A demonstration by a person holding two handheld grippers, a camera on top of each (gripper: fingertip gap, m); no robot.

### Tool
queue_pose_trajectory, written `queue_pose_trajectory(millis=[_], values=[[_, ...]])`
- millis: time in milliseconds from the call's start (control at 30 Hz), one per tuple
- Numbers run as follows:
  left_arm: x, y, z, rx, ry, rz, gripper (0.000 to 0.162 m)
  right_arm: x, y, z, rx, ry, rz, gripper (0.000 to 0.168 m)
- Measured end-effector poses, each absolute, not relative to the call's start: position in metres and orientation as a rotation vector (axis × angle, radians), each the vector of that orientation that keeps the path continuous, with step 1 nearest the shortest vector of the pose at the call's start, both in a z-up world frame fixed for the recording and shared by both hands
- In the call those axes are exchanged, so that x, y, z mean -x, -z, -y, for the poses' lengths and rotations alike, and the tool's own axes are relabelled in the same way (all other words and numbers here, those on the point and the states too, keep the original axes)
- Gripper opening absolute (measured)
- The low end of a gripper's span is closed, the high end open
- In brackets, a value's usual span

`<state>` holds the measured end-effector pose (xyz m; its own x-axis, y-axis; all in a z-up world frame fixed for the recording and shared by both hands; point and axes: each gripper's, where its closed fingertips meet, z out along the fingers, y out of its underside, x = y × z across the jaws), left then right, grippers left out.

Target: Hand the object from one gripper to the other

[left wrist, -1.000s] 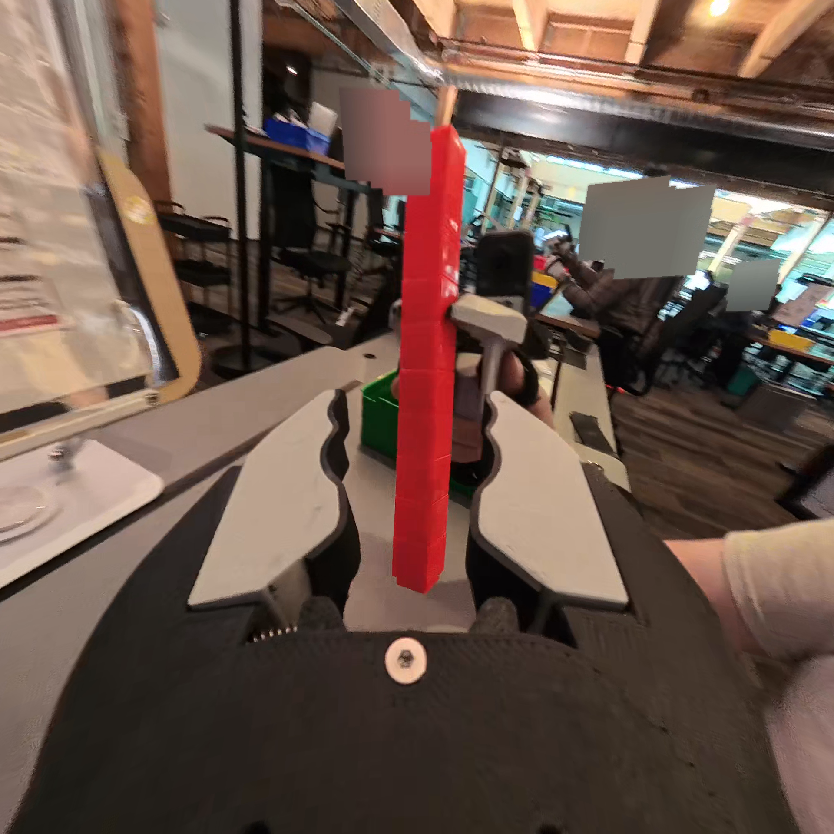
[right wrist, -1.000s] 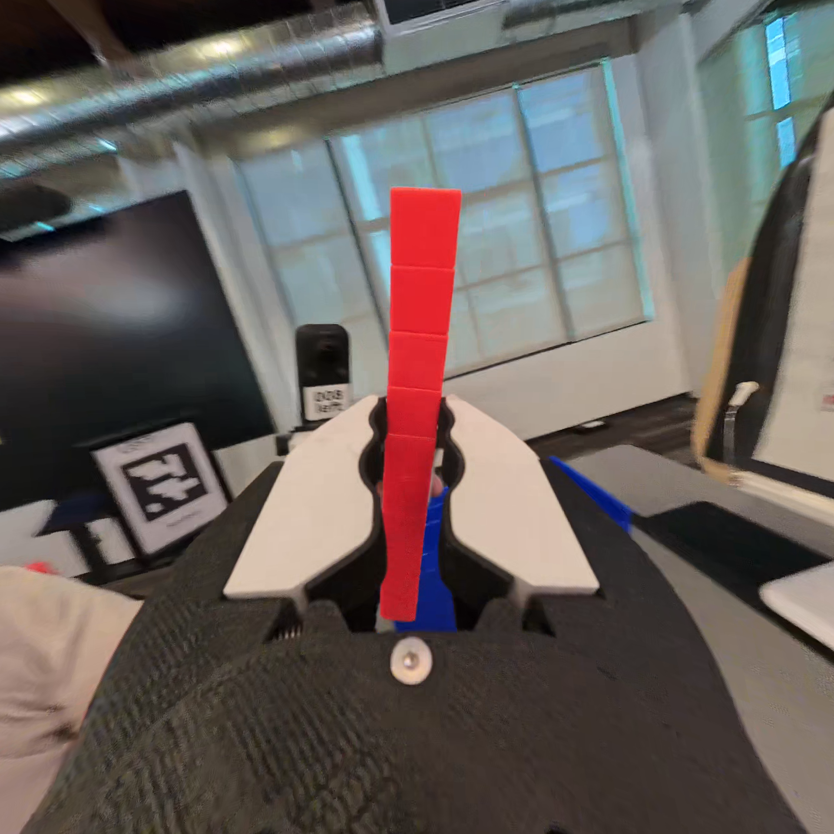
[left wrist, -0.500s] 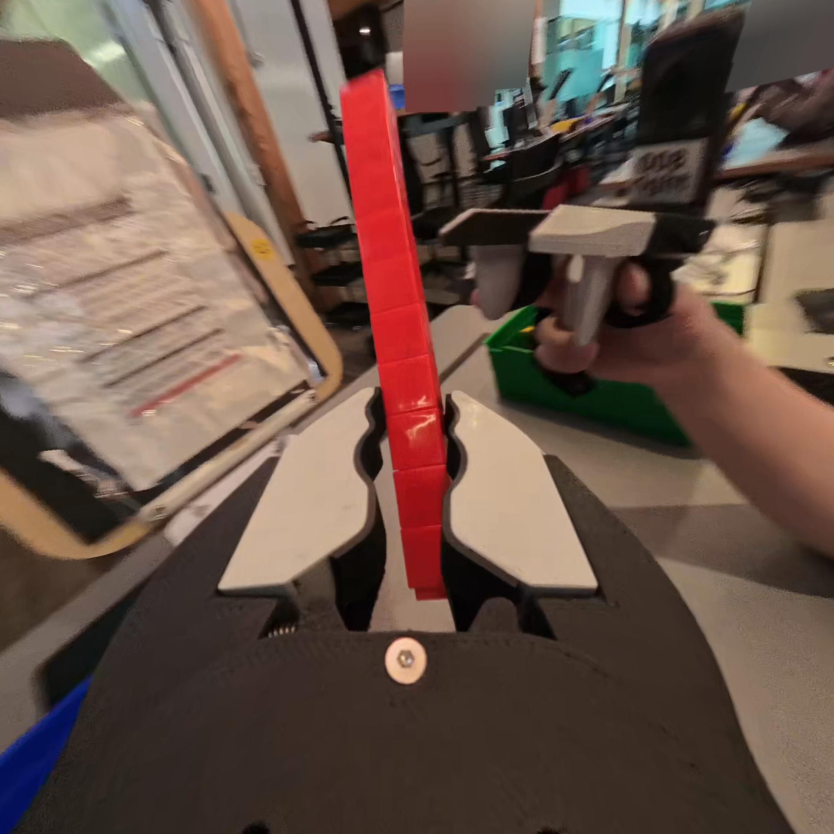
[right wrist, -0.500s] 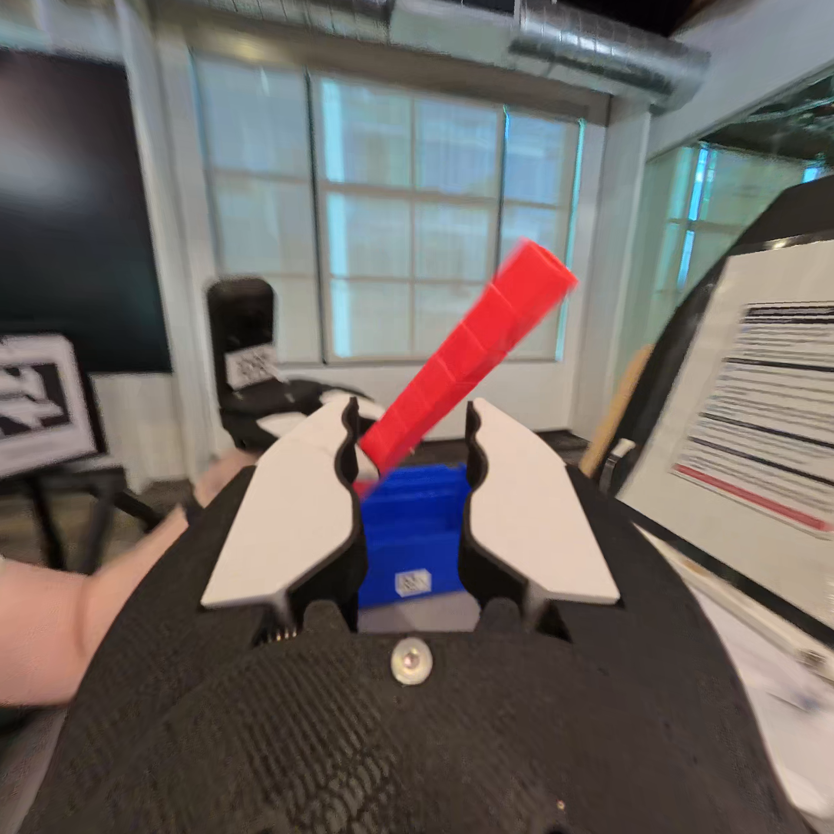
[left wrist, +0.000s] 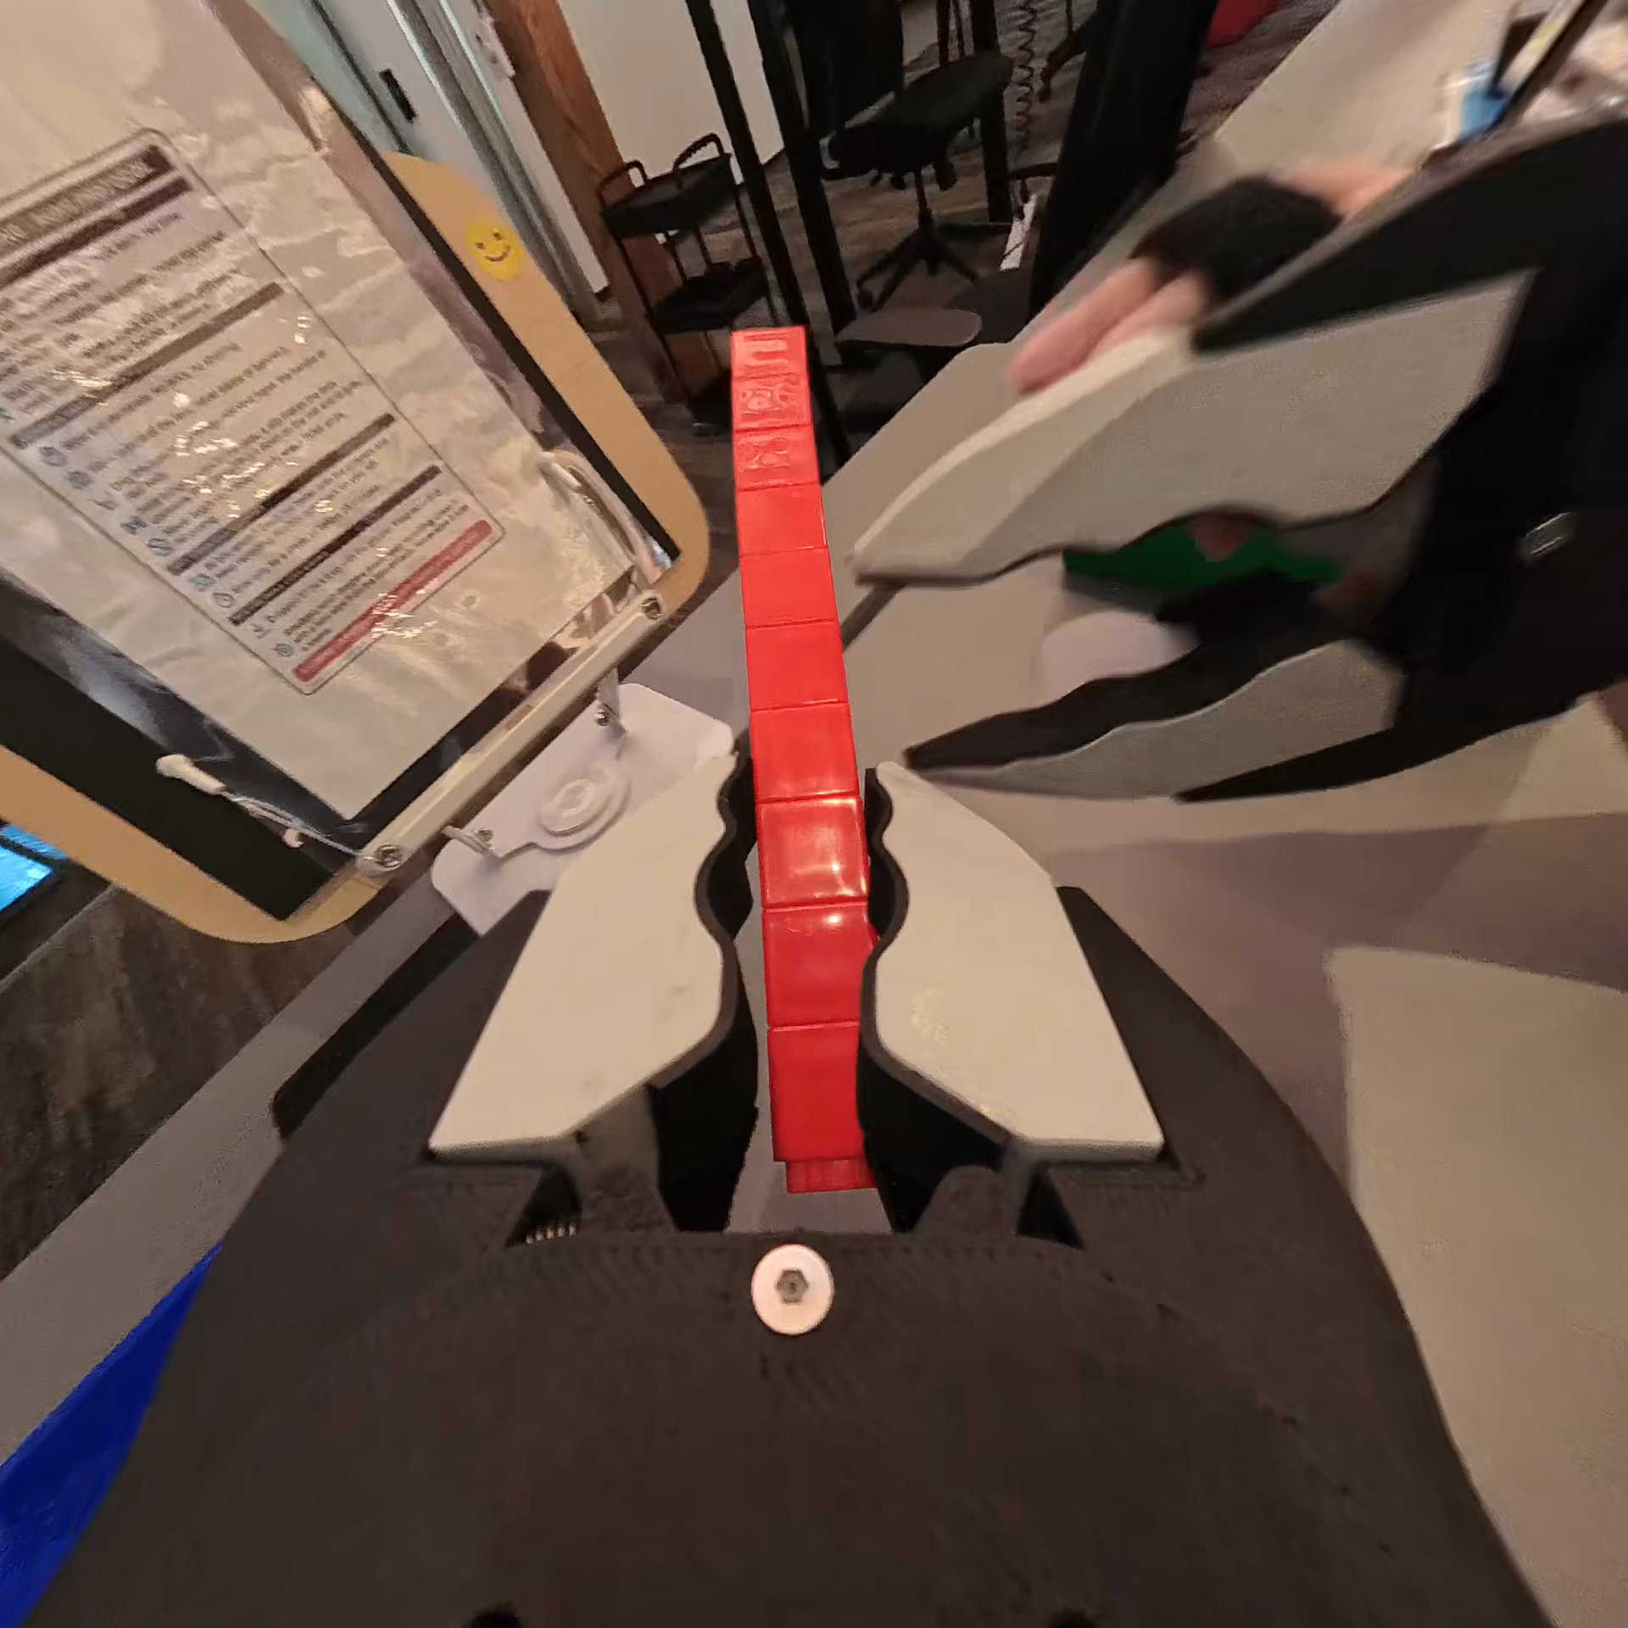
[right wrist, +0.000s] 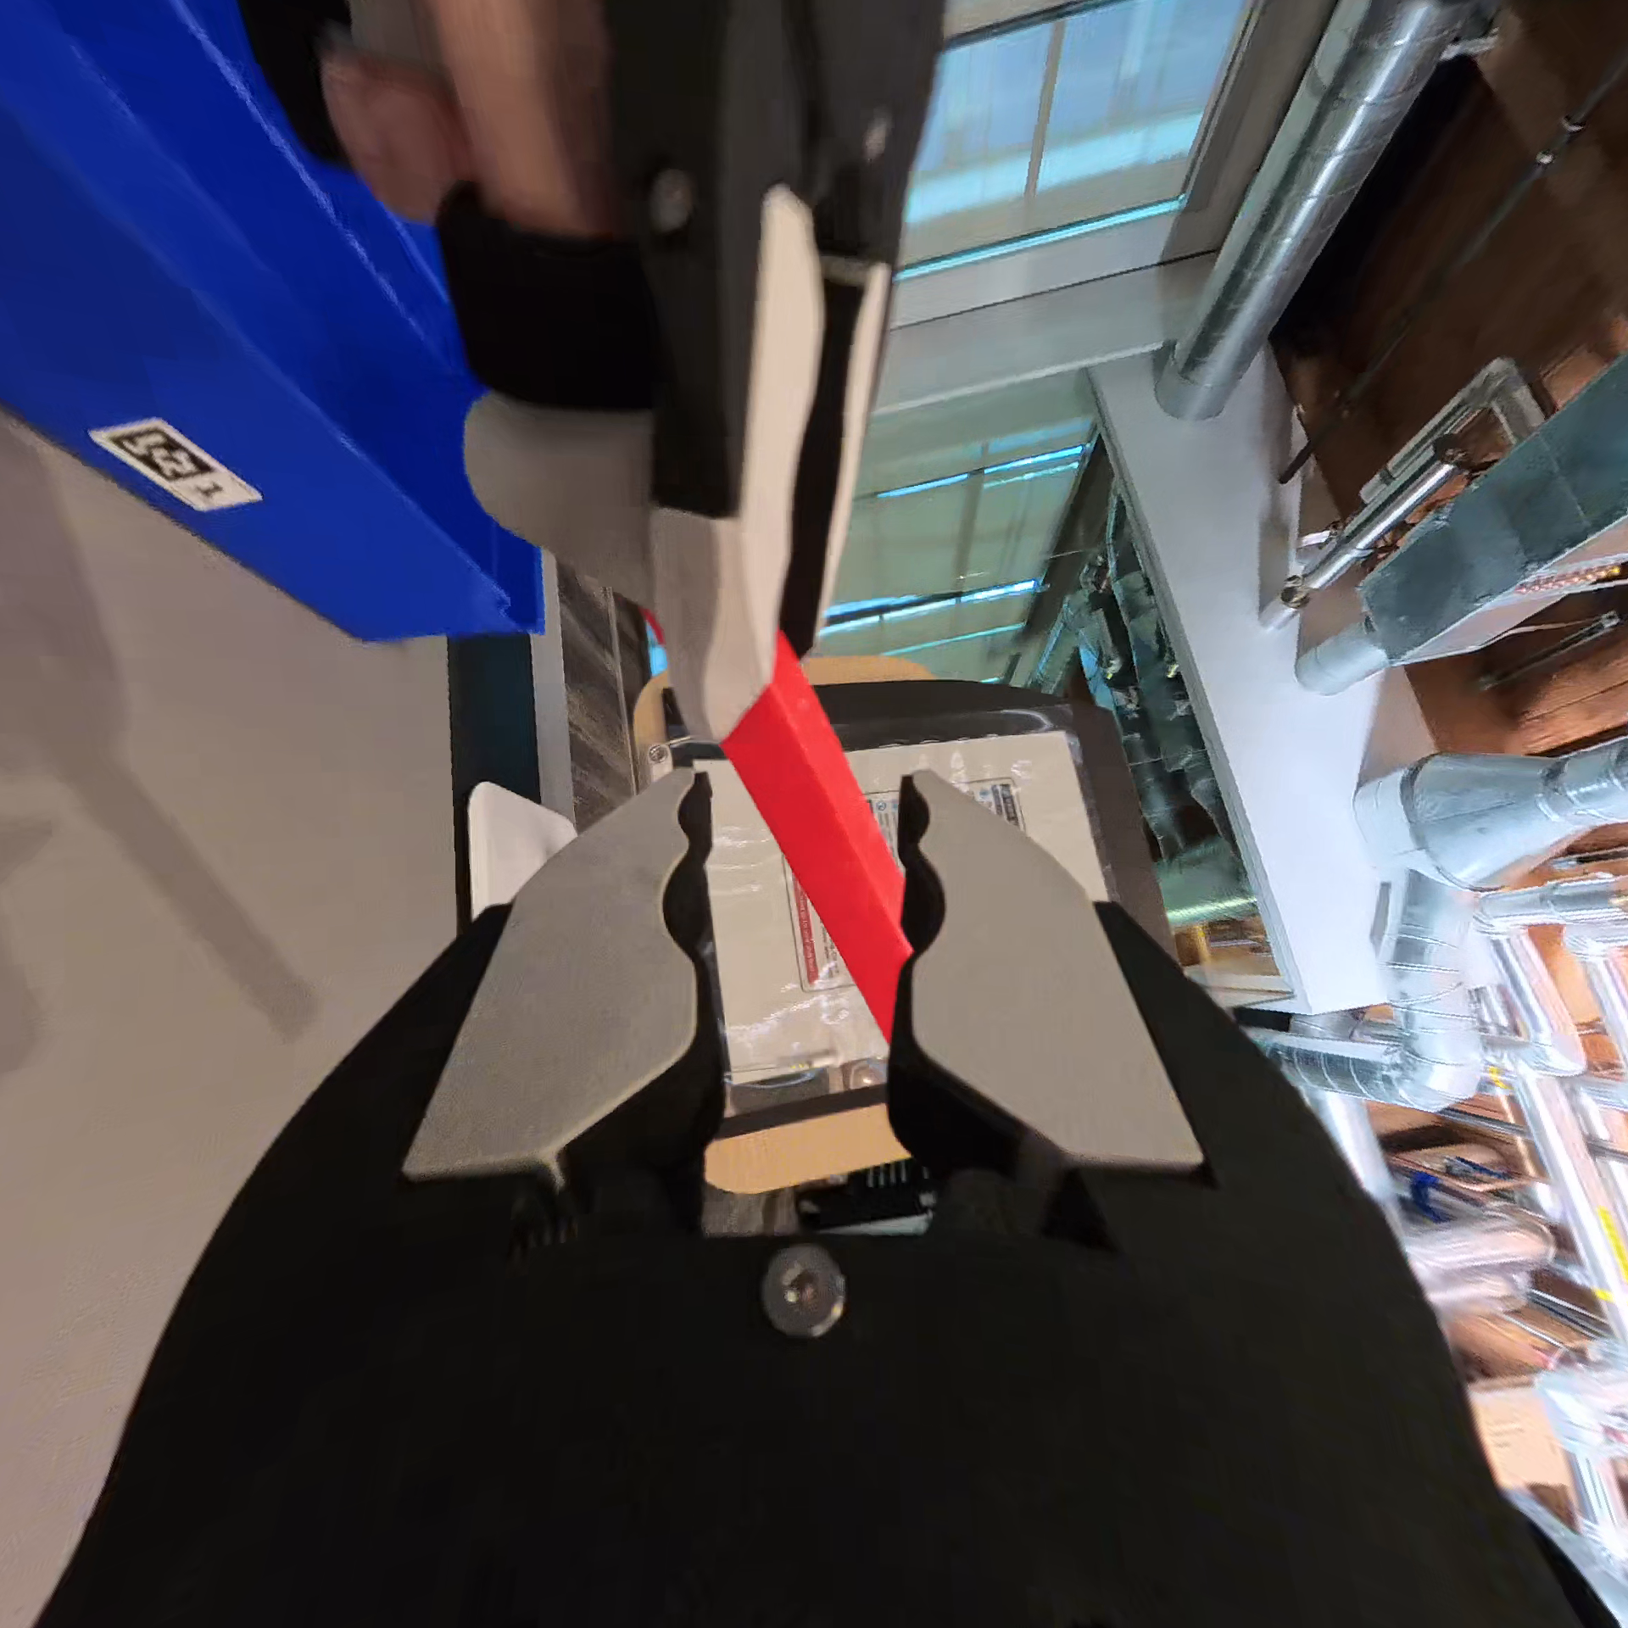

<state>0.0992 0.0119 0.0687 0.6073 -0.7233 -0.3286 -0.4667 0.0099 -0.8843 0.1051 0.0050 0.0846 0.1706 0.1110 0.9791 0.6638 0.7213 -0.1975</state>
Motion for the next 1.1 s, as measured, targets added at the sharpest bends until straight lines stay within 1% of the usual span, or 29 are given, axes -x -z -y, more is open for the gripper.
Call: queue_pose_trajectory(millis=[100,167,233,267,300,367,433,500,567,633,700,733,800,933,967,1000,1033,1067,1100], values=[[-0.110,-0.067,0.000,1.654,0.370,-1.039,0.022,-0.095,-0.079,-0.012,0.664,0.487,1.342,0.041],[-0.113,-0.068,0.004,1.653,0.405,-1.043,0.022,-0.094,-0.080,-0.013,0.647,0.509,1.324,0.031],[-0.112,-0.078,0.004,1.621,0.435,-1.002,0.022,-0.094,-0.082,-0.012,0.675,0.453,1.305,0.029],[-0.110,-0.090,0.005,1.572,0.463,-0.948,0.025,-0.095,-0.082,-0.013,0.706,0.416,1.304,0.024],[-0.106,-0.106,0.006,1.516,0.504,-0.880,0.031,-0.098,-0.082,-0.016,0.744,0.382,1.296,0.022],[-0.096,-0.137,0.015,1.400,0.617,-0.765,0.048,-0.107,-0.086,-0.027,0.837,0.347,1.242,0.023],[-0.086,-0.156,0.026,1.316,0.713,-0.715,0.053,-0.118,-0.091,-0.039,0.950,0.249,1.146,0.023],[-0.082,-0.157,0.031,1.317,0.744,-0.732,0.060,-0.124,-0.101,-0.043,1.072,-0.012,1.009,0.023],[-0.084,-0.145,0.026,1.366,0.724,-0.768,0.067,-0.123,-0.110,-0.038,1.187,-0.441,0.875,0.022],[-0.092,-0.127,0.019,1.436,0.721,-0.822,0.070,-0.116,-0.121,-0.021,1.225,-0.936,0.793,0.022],[-0.106,-0.107,0.015,1.511,0.766,-0.884,0.071,-0.115,-0.132,-0.007,1.195,-1.314,0.736,0.022],[-0.114,-0.097,0.014,1.546,0.801,-0.912,0.071,-0.116,-0.135,-0.003,1.172,-1.425,0.723,0.022],[-0.128,-0.084,0.016,1.592,0.877,-0.955,0.068,-0.115,-0.137,0.001,1.142,-1.506,0.726,0.022],[-0.144,-0.077,0.024,1.591,1.002,-1.021,0.045,-0.111,-0.138,0.006,1.120,-1.483,0.747,0.023],[-0.145,-0.078,0.028,1.586,1.032,-1.037,0.033,-0.112,-0.139,0.006,1.111,-1.472,0.742,0.023],[-0.143,-0.079,0.026,1.584,1.035,-1.025,0.025,-0.114,-0.141,0.006,1.095,-1.468,0.739,0.023],[-0.140,-0.083,0.024,1.573,1.034,-1.005,0.024,-0.117,-0.143,0.006,1.086,-1.457,0.737,0.025],[-0.137,-0.085,0.023,1.568,1.036,-0.992,0.024,-0.121,-0.145,0.004,1.082,-1.426,0.733,0.032],[-0.132,-0.087,0.022,1.579,1.040,-0.979,0.023,-0.126,-0.147,0.001,1.082,-1.370,0.729,0.043]])
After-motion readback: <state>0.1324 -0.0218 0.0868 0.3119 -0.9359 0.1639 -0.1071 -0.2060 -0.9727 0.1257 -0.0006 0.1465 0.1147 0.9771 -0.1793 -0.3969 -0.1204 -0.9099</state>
